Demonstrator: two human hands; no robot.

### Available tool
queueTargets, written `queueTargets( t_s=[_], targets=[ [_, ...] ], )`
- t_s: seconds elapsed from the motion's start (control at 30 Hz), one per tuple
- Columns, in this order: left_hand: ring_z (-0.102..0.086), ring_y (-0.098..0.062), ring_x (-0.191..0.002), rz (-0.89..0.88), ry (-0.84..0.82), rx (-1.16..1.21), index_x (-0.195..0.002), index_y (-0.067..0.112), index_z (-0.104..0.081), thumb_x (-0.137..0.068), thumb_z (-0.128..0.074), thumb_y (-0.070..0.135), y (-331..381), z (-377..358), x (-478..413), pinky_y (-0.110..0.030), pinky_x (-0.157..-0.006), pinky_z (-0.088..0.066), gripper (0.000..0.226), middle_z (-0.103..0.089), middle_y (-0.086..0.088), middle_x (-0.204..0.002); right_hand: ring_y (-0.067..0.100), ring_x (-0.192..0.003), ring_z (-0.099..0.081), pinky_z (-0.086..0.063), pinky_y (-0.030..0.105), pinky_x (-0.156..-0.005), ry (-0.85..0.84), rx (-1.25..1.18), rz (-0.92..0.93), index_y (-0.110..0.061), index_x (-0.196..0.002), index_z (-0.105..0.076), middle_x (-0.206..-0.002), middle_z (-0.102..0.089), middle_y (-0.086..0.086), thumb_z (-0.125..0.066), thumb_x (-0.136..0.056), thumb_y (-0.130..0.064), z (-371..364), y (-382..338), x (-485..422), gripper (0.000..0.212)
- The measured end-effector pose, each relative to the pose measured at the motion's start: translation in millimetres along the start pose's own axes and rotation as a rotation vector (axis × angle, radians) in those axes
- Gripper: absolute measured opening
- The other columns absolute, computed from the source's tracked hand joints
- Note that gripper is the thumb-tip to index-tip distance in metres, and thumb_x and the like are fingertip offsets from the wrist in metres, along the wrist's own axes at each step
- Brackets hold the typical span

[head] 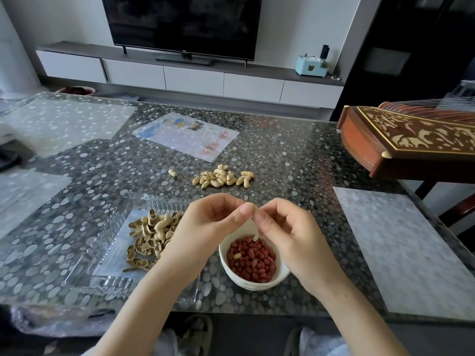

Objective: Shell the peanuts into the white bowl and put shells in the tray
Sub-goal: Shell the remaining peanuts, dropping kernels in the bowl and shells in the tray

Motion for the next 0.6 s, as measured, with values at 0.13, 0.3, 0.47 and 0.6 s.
queueTargets(
  t_s=[0.13,0.3,0.47,0.6],
  targets=[
    [-0.057,-0.007,-0.067,-0.024,0.002,-0.014,-0.081,0.012,-0.072,-0.074,-0.066,0.040,-2,0,-1,-0.026,-0.070,-0.047,0.029,-0.065,0.001,-0.069,0.003,-0.063,-0.056,-0.041,0.015,-0.058,0.036,0.143,0.085,-0.021,-0.079,-0.061,-0.065,-0.059,-0.013,-0.055,-0.087,-0.040,0,-7,1,0.021],
    [-0.059,-0.007,-0.068,-0.053,-0.025,-0.076,-0.082,0.015,-0.072,-0.077,-0.065,0.040,1,-2,0,-0.023,-0.068,-0.047,0.026,-0.067,0.004,-0.070,0.007,-0.057,-0.053,-0.039,0.021,-0.050,0.005,0.214,0.123,-0.036,-0.077,-0.060,-0.062,-0.057,-0.009,-0.048,-0.091,-0.046,-6,-5,0,0.021],
    [-0.058,-0.041,-0.077,-0.085,0.031,-0.062,-0.080,0.015,-0.069,-0.083,-0.064,0.036,2,-4,2,-0.051,-0.073,-0.048,0.021,-0.065,-0.018,-0.079,0.006,-0.055,-0.047,-0.038,0.027,-0.050,0.033,0.203,0.137,-0.042,-0.067,-0.053,-0.058,-0.050,-0.008,-0.044,-0.094,-0.043,-9,-5,0,0.028],
    [-0.051,-0.022,-0.064,-0.116,0.107,-0.079,-0.077,0.017,-0.069,-0.087,-0.062,0.026,3,-2,4,-0.033,-0.063,-0.043,0.015,-0.061,-0.013,-0.068,0.002,-0.055,-0.047,-0.034,0.015,-0.051,0.114,0.192,0.162,-0.039,-0.072,-0.053,-0.057,-0.051,-0.017,-0.043,-0.096,-0.039,-10,-7,1,0.027]
  ],
)
Point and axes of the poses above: each hand's wrist, its own x-axis away from the middle knuckle, its own z-axis out of the back of the hand, y = z × x, the point moved 9 cm from there along -x, towards the middle knuckle
